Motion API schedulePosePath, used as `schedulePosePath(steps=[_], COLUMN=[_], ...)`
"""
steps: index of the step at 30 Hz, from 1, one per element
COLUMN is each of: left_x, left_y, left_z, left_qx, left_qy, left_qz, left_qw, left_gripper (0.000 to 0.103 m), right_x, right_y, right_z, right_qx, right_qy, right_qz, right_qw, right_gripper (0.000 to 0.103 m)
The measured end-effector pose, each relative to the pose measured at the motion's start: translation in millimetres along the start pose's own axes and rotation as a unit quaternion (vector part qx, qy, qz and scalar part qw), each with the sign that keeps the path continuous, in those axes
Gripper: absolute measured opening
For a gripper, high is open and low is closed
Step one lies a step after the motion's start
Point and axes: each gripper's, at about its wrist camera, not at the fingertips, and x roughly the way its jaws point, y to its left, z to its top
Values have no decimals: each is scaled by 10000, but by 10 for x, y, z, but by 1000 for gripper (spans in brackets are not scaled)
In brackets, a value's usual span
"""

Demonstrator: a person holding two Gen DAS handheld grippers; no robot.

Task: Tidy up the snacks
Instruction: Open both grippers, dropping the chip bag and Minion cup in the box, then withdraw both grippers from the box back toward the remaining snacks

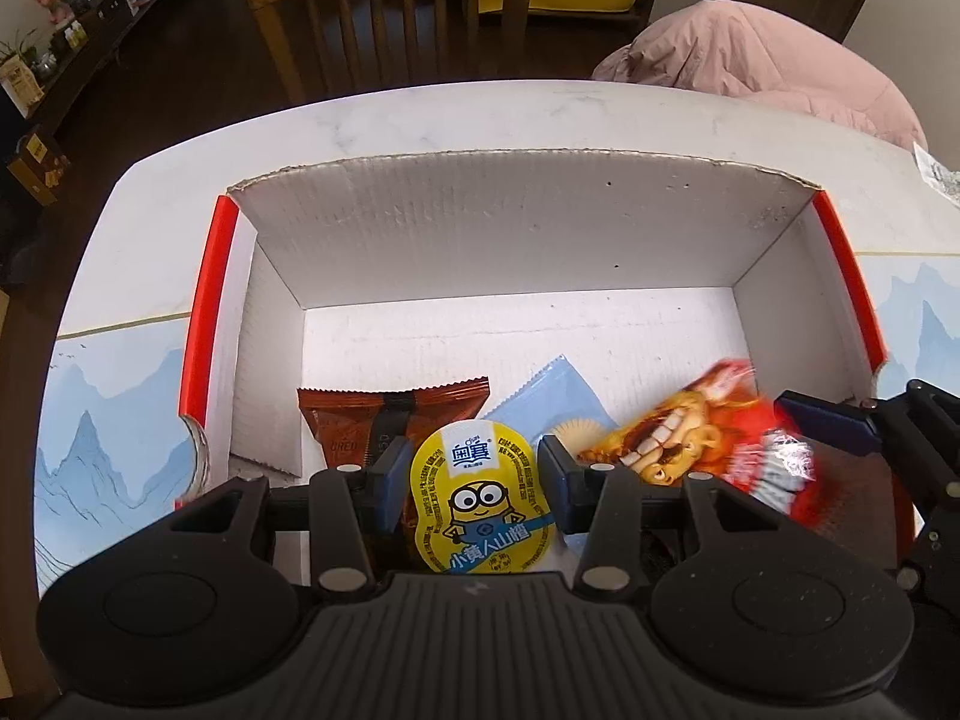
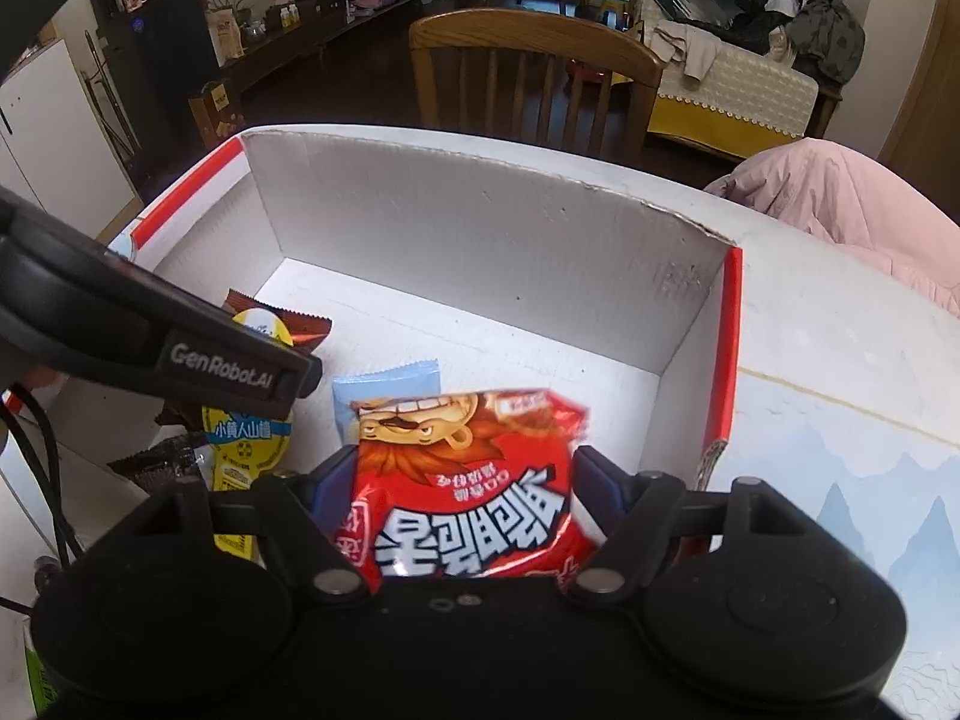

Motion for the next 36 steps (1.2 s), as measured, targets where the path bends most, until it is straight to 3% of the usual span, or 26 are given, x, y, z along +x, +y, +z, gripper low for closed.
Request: schedulePosePath(steps=[10, 33, 36], left_x=[-268, -1416, -1525], left_y=[52, 254, 290], left_z=[-129, -717, -829], left_qx=[-50, -34, -68], left_qy=[-238, -1130, -1205], left_qz=[-187, -636, -693], left_qw=[9995, 9916, 9903], left_gripper=[46, 46, 51], right_x=[-237, -1384, -1505], right_y=[20, 401, 464], right_z=[-24, -195, -267], right_qx=[129, 326, 401], right_qy=[-234, -1069, -1190], right_qz=[100, -53, -56], right_qw=[9996, 9937, 9921], right_gripper=[84, 94, 96])
